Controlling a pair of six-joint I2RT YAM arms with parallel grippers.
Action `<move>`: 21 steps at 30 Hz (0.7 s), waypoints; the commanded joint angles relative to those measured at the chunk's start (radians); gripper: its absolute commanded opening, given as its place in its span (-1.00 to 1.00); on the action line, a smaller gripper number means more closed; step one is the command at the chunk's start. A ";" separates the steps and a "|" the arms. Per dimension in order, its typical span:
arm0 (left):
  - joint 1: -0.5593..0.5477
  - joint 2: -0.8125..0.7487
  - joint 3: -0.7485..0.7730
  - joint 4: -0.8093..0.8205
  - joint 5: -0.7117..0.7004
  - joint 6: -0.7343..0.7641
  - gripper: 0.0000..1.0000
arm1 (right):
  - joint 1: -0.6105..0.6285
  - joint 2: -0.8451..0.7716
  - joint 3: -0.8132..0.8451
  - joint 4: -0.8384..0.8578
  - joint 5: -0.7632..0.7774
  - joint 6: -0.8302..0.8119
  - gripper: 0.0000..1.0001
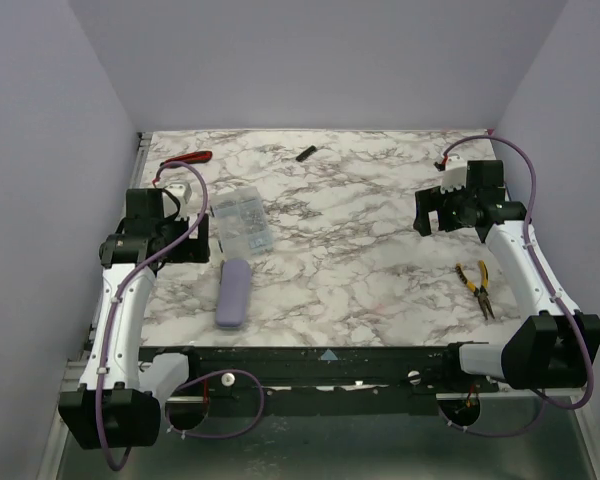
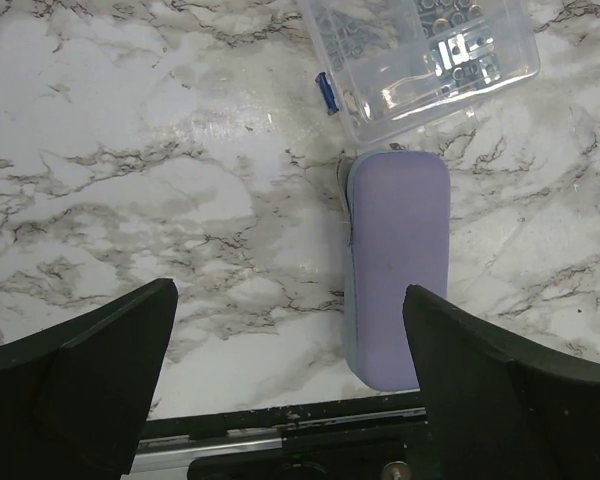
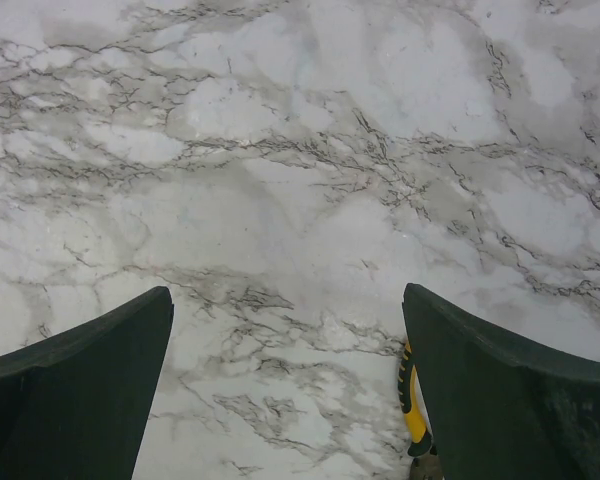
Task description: Open the umbrella
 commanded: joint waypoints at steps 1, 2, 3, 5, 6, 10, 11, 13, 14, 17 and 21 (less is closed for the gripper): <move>0.001 0.034 -0.019 -0.033 0.023 -0.045 0.97 | -0.005 -0.019 -0.010 -0.018 -0.012 0.006 1.00; -0.005 0.047 -0.024 -0.042 0.026 -0.057 0.97 | -0.005 -0.017 -0.008 -0.018 -0.011 0.005 0.99; -0.014 0.064 -0.030 -0.051 0.034 -0.066 0.97 | -0.006 -0.015 -0.008 -0.018 -0.009 0.003 1.00; -0.036 0.090 -0.034 -0.058 0.031 -0.085 0.97 | -0.005 -0.012 -0.008 -0.018 -0.006 0.001 1.00; -0.037 0.101 -0.032 -0.059 0.051 -0.090 0.97 | -0.005 -0.009 -0.010 -0.016 -0.004 0.001 1.00; -0.090 0.176 -0.020 -0.075 0.145 -0.109 0.97 | -0.005 0.000 -0.011 -0.015 0.000 -0.002 0.99; -0.097 0.195 -0.022 -0.075 0.165 -0.124 0.97 | -0.005 0.003 -0.010 -0.014 0.001 -0.003 1.00; -0.105 0.228 -0.045 -0.056 0.212 -0.145 0.97 | -0.006 0.008 -0.007 -0.012 0.008 -0.003 1.00; -0.113 0.244 -0.050 -0.049 0.216 -0.154 0.97 | -0.005 0.012 -0.005 -0.012 0.010 -0.004 1.00; -0.123 0.280 -0.068 -0.021 0.243 -0.191 0.96 | -0.005 0.017 -0.004 -0.013 0.018 -0.004 1.00; -0.141 0.351 -0.085 0.007 0.247 -0.240 0.93 | -0.005 0.028 0.008 -0.019 0.032 -0.008 1.00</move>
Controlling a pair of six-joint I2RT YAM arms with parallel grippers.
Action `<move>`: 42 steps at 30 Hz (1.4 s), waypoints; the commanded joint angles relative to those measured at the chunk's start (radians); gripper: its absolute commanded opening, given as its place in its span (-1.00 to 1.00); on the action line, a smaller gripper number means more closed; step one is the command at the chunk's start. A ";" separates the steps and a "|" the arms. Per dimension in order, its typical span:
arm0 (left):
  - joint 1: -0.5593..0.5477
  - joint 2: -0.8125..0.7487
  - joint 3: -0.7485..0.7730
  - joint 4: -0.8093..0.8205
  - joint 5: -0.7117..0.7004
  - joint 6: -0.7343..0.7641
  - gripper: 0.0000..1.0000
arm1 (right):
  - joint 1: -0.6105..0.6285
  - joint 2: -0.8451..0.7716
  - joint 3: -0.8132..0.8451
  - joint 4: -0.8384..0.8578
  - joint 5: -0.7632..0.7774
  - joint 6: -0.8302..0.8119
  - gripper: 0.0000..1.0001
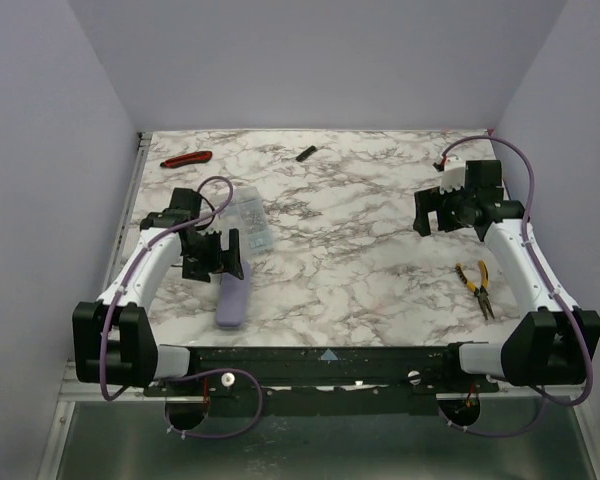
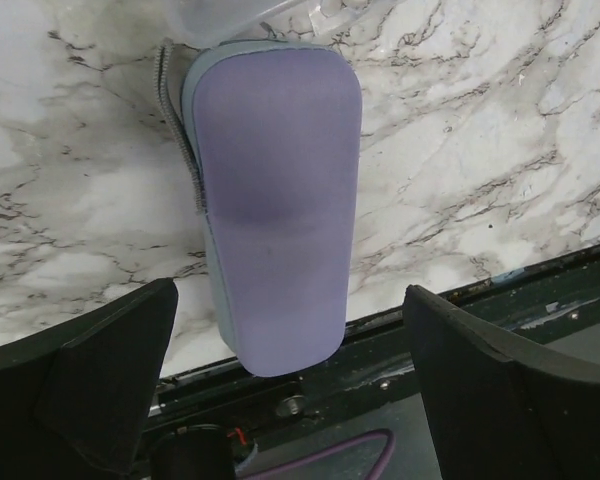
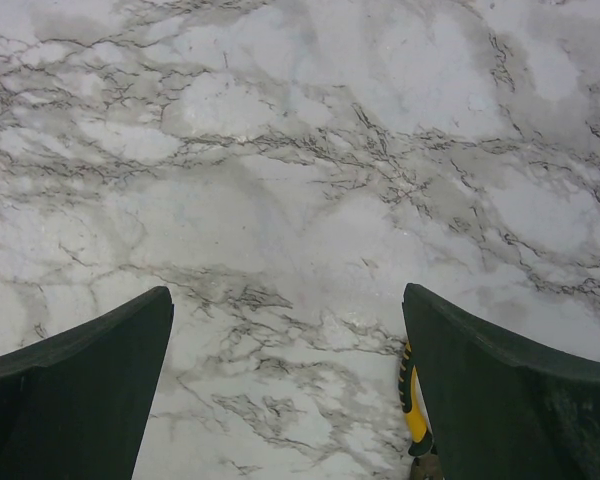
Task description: Open the umbrella
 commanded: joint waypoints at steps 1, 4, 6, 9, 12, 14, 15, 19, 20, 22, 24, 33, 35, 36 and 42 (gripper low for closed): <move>-0.019 0.077 -0.020 0.036 0.071 -0.083 0.90 | -0.005 0.020 0.011 -0.019 0.033 -0.009 1.00; -0.045 0.136 -0.020 0.034 0.084 -0.082 0.84 | -0.005 0.034 0.021 -0.022 0.039 -0.013 0.99; -0.064 0.175 -0.022 0.035 0.080 -0.083 0.78 | -0.005 0.048 0.030 -0.021 0.041 -0.016 1.00; -0.076 0.208 -0.028 0.053 0.111 -0.087 0.61 | -0.006 0.064 0.046 -0.021 0.048 -0.019 1.00; -0.116 0.184 -0.070 0.129 0.187 -0.119 0.43 | -0.005 0.074 0.054 -0.019 0.050 -0.017 1.00; -0.171 0.170 -0.100 0.191 0.220 -0.169 0.35 | -0.005 0.082 0.058 -0.018 0.049 -0.010 1.00; -0.208 0.172 -0.110 0.233 0.236 -0.208 0.31 | -0.005 0.084 0.058 -0.019 0.047 -0.008 0.99; -0.357 0.246 -0.076 0.375 0.243 -0.356 0.27 | -0.006 0.099 0.052 -0.018 0.047 0.002 0.99; -0.394 0.279 -0.050 0.402 0.237 -0.389 0.25 | -0.005 0.103 0.052 -0.019 0.049 0.008 1.00; -0.461 0.345 0.007 0.460 0.197 -0.459 0.13 | -0.005 0.114 0.054 -0.026 0.051 0.019 1.00; -0.520 0.419 0.082 0.499 0.170 -0.530 0.12 | -0.005 0.125 0.060 -0.038 0.045 0.030 1.00; -0.620 0.630 0.496 0.514 0.124 -0.577 0.41 | -0.005 0.144 0.111 -0.129 -0.061 0.062 0.99; -0.617 0.585 0.503 0.493 0.116 -0.508 0.67 | -0.005 0.135 0.098 -0.138 -0.115 0.074 1.00; -0.615 0.556 0.494 0.482 0.112 -0.470 0.76 | -0.005 0.131 0.087 -0.144 -0.150 0.074 1.00; -0.557 0.289 0.249 0.524 0.071 -0.261 0.97 | -0.005 0.108 -0.006 -0.152 -0.335 0.158 0.99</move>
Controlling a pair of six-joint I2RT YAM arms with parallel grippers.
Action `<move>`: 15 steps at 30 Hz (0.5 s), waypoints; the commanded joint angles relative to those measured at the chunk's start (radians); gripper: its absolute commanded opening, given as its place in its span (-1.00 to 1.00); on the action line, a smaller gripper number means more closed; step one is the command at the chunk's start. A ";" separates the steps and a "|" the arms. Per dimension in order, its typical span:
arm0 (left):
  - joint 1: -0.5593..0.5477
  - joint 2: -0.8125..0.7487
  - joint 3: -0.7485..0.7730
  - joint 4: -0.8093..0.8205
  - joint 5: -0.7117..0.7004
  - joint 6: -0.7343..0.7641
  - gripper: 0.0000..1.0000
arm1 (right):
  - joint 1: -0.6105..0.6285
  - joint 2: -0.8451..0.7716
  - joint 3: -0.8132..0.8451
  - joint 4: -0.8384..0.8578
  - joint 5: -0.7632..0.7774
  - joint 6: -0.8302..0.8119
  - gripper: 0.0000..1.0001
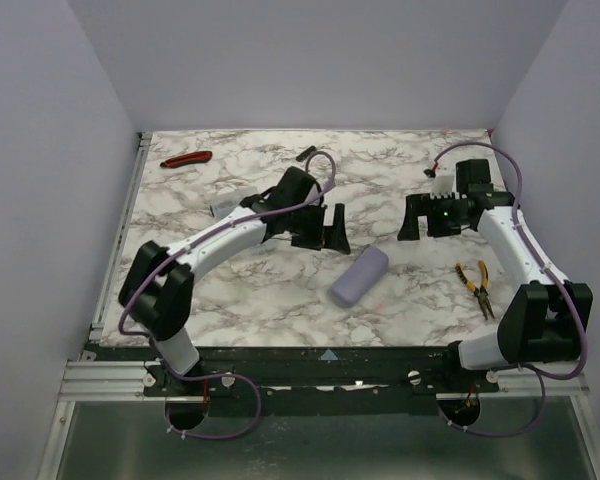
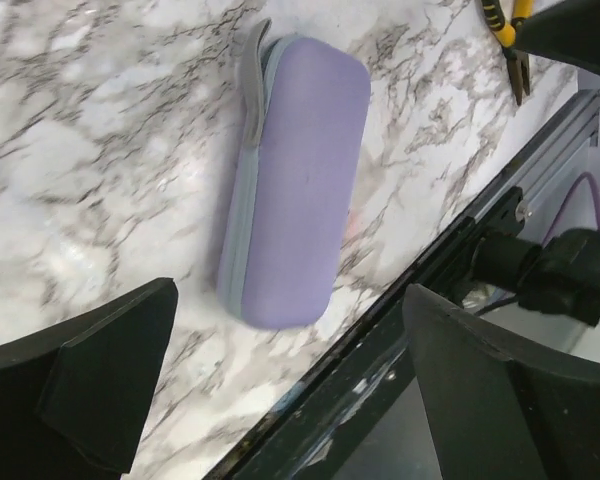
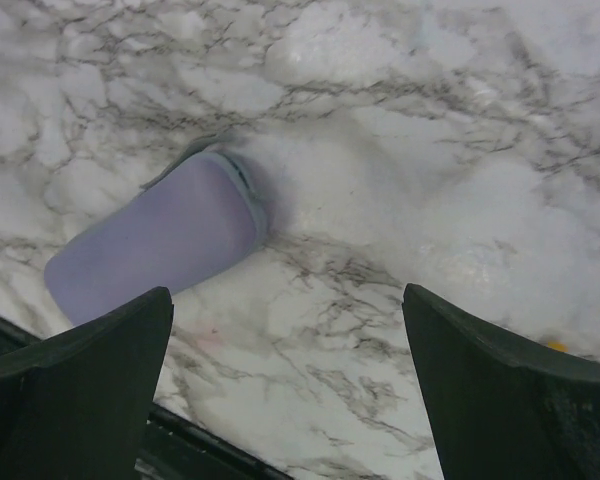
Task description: Open the umbrella
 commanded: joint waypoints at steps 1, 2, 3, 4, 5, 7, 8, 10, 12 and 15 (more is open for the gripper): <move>0.060 -0.242 -0.196 0.020 -0.048 0.261 0.97 | -0.004 -0.031 -0.091 -0.027 -0.206 0.092 1.00; 0.073 -0.274 -0.223 0.013 -0.048 0.333 0.97 | -0.004 -0.039 -0.122 -0.003 -0.235 0.117 0.99; 0.081 -0.292 -0.252 0.009 -0.042 0.387 0.95 | 0.006 -0.042 -0.143 0.027 -0.253 0.162 0.95; 0.086 -0.312 -0.274 0.002 -0.035 0.437 0.91 | 0.024 -0.032 -0.135 0.013 -0.251 0.153 0.93; 0.090 -0.325 -0.298 0.003 -0.026 0.464 0.85 | 0.026 -0.017 -0.136 0.013 -0.265 0.161 0.89; 0.089 -0.347 -0.362 0.051 0.009 0.496 0.63 | 0.027 0.021 -0.131 0.004 -0.296 0.174 0.75; 0.086 -0.347 -0.391 0.087 0.023 0.491 0.45 | 0.027 0.044 -0.135 0.009 -0.310 0.191 0.66; 0.069 -0.322 -0.403 0.136 0.011 0.464 0.04 | 0.027 0.097 -0.139 0.004 -0.343 0.218 0.53; 0.045 -0.263 -0.368 0.141 -0.019 0.454 -0.12 | 0.027 0.154 -0.144 -0.015 -0.372 0.248 0.50; 0.012 -0.176 -0.323 0.162 -0.031 0.452 -0.21 | 0.027 0.206 -0.187 -0.025 -0.422 0.285 0.54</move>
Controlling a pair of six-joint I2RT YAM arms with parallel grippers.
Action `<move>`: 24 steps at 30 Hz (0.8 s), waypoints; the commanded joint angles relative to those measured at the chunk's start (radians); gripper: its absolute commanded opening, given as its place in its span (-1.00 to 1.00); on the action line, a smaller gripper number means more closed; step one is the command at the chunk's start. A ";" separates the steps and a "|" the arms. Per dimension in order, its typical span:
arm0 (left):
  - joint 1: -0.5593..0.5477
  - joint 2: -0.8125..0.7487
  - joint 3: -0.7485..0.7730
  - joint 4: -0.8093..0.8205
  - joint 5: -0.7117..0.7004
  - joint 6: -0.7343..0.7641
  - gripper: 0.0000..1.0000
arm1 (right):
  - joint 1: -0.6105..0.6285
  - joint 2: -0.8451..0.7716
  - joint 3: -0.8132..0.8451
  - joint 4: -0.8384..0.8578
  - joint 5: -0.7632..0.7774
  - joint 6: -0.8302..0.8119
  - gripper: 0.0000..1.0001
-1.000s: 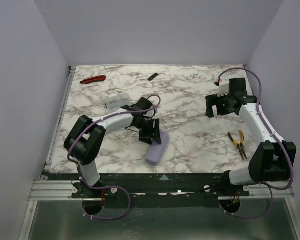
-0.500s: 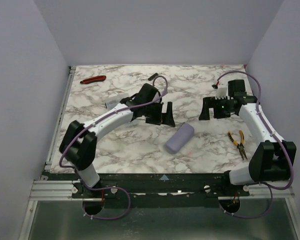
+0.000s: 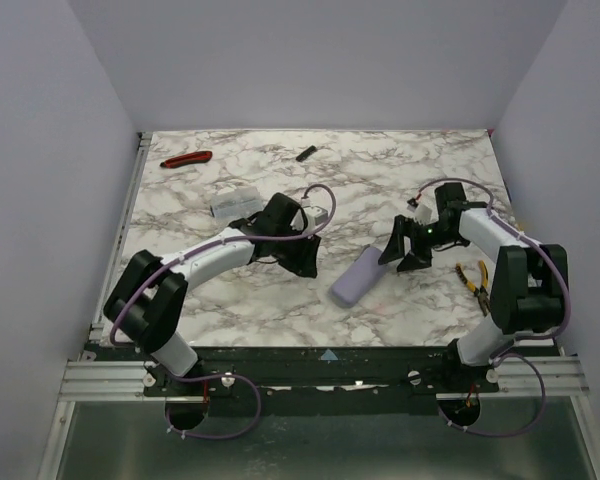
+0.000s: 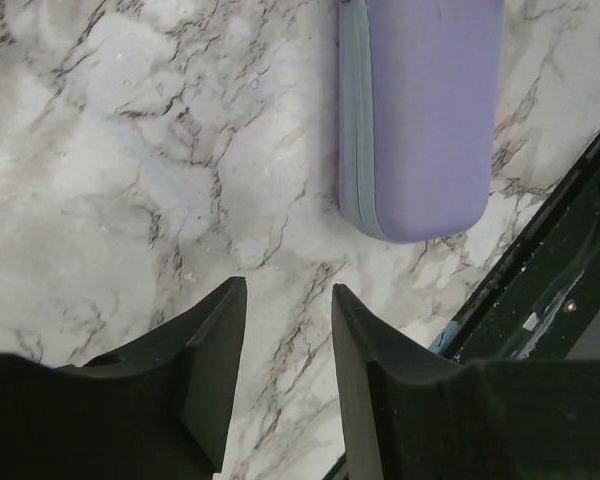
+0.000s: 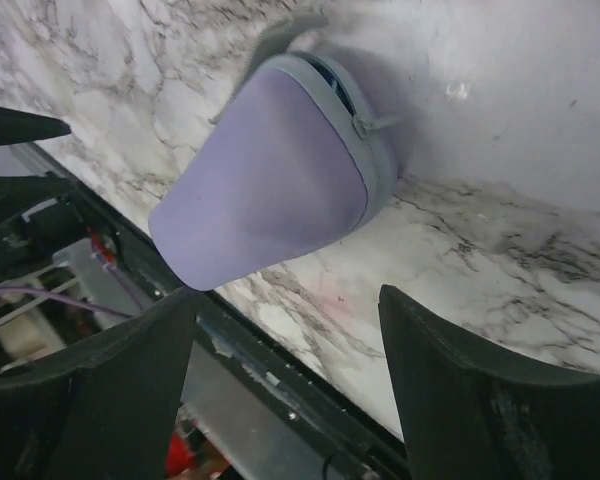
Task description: Open the umbrella
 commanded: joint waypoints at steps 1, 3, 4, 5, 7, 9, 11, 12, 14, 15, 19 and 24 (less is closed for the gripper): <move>-0.051 0.108 0.069 0.098 -0.006 0.025 -0.22 | 0.003 0.065 -0.064 -0.008 -0.129 0.089 0.54; -0.078 0.148 0.072 0.126 0.018 0.009 -0.26 | 0.004 0.061 -0.089 0.061 -0.150 0.133 0.54; -0.095 0.157 0.063 0.147 0.026 -0.005 -0.26 | 0.004 0.064 -0.095 0.097 -0.162 0.158 0.54; -0.108 0.161 0.047 0.173 0.029 -0.031 -0.26 | 0.007 0.076 -0.092 0.134 -0.174 0.177 0.54; -0.128 0.156 -0.005 0.264 0.068 -0.084 -0.26 | 0.015 0.117 -0.066 0.191 -0.189 0.218 0.54; -0.153 0.144 -0.043 0.317 0.087 -0.111 -0.25 | 0.034 0.171 -0.022 0.235 -0.210 0.258 0.56; -0.176 0.141 -0.059 0.346 0.087 -0.116 -0.25 | 0.061 0.216 0.027 0.268 -0.218 0.278 0.56; -0.183 0.144 -0.056 0.347 0.077 -0.117 -0.23 | 0.076 0.237 0.050 0.279 -0.219 0.278 0.57; -0.191 0.152 -0.047 0.352 0.070 -0.124 -0.20 | 0.105 0.268 0.102 0.282 -0.222 0.275 0.61; -0.194 0.153 -0.043 0.357 0.067 -0.127 -0.18 | 0.113 0.280 0.119 0.282 -0.231 0.274 0.65; -0.194 0.121 -0.030 0.357 0.056 -0.115 0.02 | 0.116 0.302 0.185 0.230 -0.241 0.210 0.79; -0.107 -0.124 -0.136 0.327 -0.084 -0.029 0.60 | 0.115 0.187 0.257 0.070 -0.032 -0.128 0.93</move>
